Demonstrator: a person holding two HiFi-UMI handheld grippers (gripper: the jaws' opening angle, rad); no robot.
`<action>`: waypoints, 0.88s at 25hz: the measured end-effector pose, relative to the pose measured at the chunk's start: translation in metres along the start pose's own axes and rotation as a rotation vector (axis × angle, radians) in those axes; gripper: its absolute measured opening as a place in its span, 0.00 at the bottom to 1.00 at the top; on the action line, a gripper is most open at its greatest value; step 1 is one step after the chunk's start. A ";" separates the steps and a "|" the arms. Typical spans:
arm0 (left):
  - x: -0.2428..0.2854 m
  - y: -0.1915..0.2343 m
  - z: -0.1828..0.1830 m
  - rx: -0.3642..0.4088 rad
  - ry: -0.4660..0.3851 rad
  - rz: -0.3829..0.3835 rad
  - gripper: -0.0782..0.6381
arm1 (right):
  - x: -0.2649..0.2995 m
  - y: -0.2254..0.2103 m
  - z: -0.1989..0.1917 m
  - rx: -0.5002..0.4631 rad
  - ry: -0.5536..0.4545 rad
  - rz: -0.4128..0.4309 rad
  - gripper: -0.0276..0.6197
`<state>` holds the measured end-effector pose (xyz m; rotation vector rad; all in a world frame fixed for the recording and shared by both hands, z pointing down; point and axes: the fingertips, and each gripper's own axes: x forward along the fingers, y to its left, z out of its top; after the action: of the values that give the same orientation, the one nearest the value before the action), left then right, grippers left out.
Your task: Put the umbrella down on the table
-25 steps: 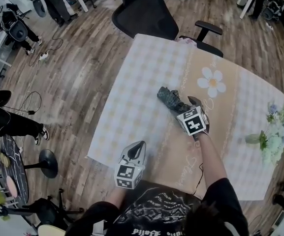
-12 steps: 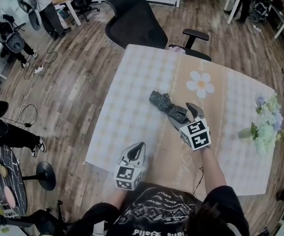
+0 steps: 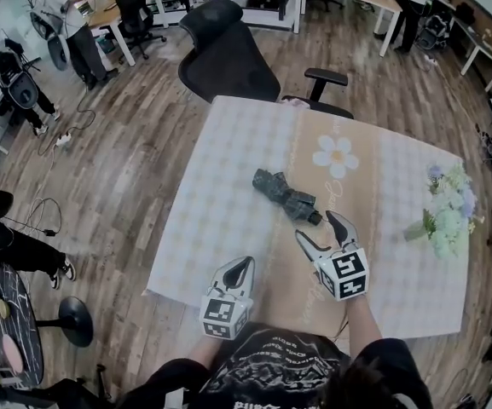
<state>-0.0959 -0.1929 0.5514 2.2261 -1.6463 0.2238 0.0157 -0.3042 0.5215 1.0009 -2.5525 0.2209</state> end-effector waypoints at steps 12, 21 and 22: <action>-0.007 -0.013 -0.005 0.012 0.000 -0.036 0.13 | -0.059 0.023 -0.059 0.134 -0.053 -0.098 0.58; -0.012 -0.012 -0.010 0.025 0.005 -0.035 0.13 | -0.073 0.023 -0.073 0.183 -0.048 -0.149 0.58; -0.013 -0.011 -0.009 0.025 0.004 -0.033 0.13 | -0.073 0.022 -0.072 0.175 -0.047 -0.152 0.57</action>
<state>-0.0883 -0.1752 0.5534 2.2684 -1.6113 0.2421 0.0711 -0.2225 0.5569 1.2737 -2.5179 0.3872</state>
